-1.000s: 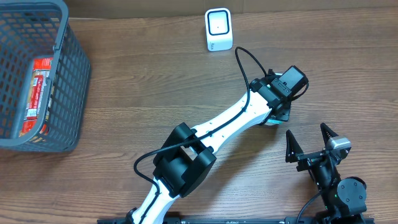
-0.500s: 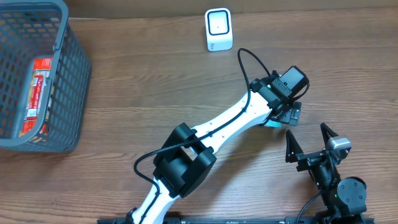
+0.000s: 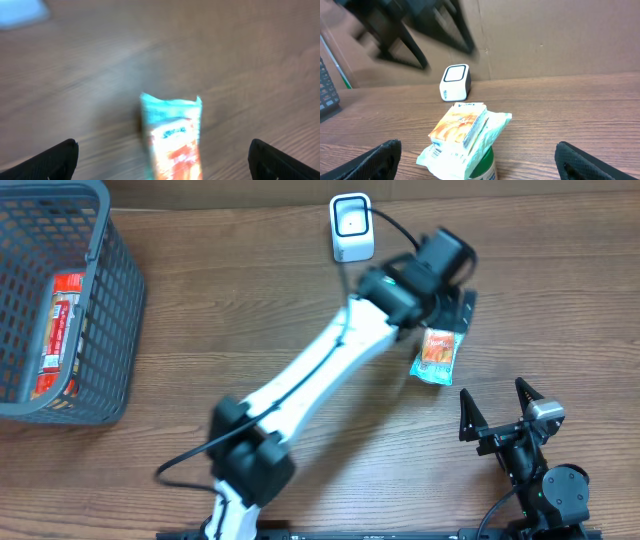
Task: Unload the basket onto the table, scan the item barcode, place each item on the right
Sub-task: 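Open the left gripper to release the pack and withdraw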
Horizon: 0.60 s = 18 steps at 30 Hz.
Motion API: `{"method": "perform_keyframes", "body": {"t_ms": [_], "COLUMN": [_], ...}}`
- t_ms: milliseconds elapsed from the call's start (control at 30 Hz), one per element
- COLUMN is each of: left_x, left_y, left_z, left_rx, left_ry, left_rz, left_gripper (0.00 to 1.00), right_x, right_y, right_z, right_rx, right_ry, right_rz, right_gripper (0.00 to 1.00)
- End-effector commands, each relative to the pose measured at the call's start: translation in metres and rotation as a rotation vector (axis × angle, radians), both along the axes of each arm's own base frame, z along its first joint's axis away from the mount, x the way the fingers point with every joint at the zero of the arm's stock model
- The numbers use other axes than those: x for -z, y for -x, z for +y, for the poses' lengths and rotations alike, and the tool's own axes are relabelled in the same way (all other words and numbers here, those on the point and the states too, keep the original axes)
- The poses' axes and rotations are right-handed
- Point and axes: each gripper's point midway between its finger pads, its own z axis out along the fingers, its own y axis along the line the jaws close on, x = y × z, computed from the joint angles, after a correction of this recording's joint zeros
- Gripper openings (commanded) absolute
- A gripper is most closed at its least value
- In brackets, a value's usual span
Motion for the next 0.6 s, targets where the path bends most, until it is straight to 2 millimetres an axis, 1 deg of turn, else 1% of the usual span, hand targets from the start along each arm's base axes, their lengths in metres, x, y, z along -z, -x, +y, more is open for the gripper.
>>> {"method": "perform_keyframes", "body": {"t_ms": [0,100,200,267,300,400,467,567], "left_x": [-0.063,-0.089,-0.116,-0.138,-0.15,-0.175,-0.182,-0.182], "left_y": [-0.021,-0.034,-0.041,-0.044,-0.044,-0.038,-0.034,-0.028], "left_z": [0.063,0.125,0.189,0.239,0.27,0.342,0.384,0.443], "left_rx": [-0.099,-0.199,-0.294,-0.394,-0.468,-0.629,-0.697,-0.782], "left_ry": [-0.017,-0.094,-0.179,-0.257,-0.304,-0.424,-0.501,-0.575], "left_rz": [-0.133,-0.201,-0.278,-0.344,-0.377,-0.433,-0.439,-0.407], "left_gripper": [1.0,0.99,1.0,1.0,1.0,1.0,1.0,1.0], "right_x": [0.002,0.002,0.002,0.002,0.002,0.002,0.002,0.002], "right_y": [0.0,0.0,0.0,0.0,0.0,0.0,0.0,0.0], "right_z": [-0.001,-0.001,-0.001,-0.001,-0.001,-0.001,-0.001,-0.001], "right_rx": [0.004,0.004,0.004,0.004,0.004,0.004,0.004,0.004], "right_ry": [-0.004,-0.004,-0.004,-0.004,-0.004,-0.004,-0.004,-0.004], "right_rz": [-0.004,-0.004,-0.004,-0.004,-0.004,-0.004,-0.004,-0.004], "right_gripper": [1.0,1.0,1.0,1.0,1.0,1.0,1.0,1.0]}}
